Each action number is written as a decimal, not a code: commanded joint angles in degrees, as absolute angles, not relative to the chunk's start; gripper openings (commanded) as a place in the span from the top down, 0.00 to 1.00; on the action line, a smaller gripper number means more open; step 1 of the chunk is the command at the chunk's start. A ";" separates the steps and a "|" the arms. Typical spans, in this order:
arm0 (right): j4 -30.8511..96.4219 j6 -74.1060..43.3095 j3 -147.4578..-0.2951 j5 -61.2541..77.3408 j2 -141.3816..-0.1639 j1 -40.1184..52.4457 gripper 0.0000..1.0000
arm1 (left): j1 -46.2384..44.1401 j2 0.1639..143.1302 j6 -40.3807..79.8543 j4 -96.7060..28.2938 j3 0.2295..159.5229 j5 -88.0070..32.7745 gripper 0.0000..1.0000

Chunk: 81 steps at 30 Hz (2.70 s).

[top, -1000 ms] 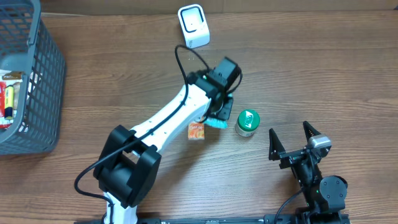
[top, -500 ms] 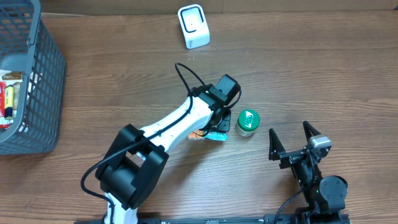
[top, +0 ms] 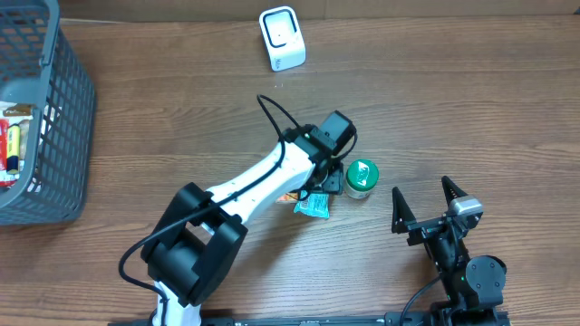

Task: Scan the item barcode

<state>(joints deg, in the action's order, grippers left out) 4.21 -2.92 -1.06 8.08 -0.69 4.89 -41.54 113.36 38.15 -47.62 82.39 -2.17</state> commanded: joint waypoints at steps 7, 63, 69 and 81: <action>4.01 -2.57 -0.45 7.60 -0.16 4.64 0.00 | -40.53 110.76 33.28 -53.67 96.64 -0.64 0.22; 4.01 -2.57 -0.45 7.60 -0.16 4.64 0.00 | -49.52 121.80 34.76 -50.19 96.92 0.60 0.18; 4.01 -2.57 -0.45 7.60 -0.16 4.64 0.00 | -49.41 121.69 33.58 -52.88 101.54 0.64 0.00; 4.01 -2.57 -0.45 7.60 -0.16 4.64 0.00 | -42.52 121.69 26.74 -74.02 129.71 27.73 0.00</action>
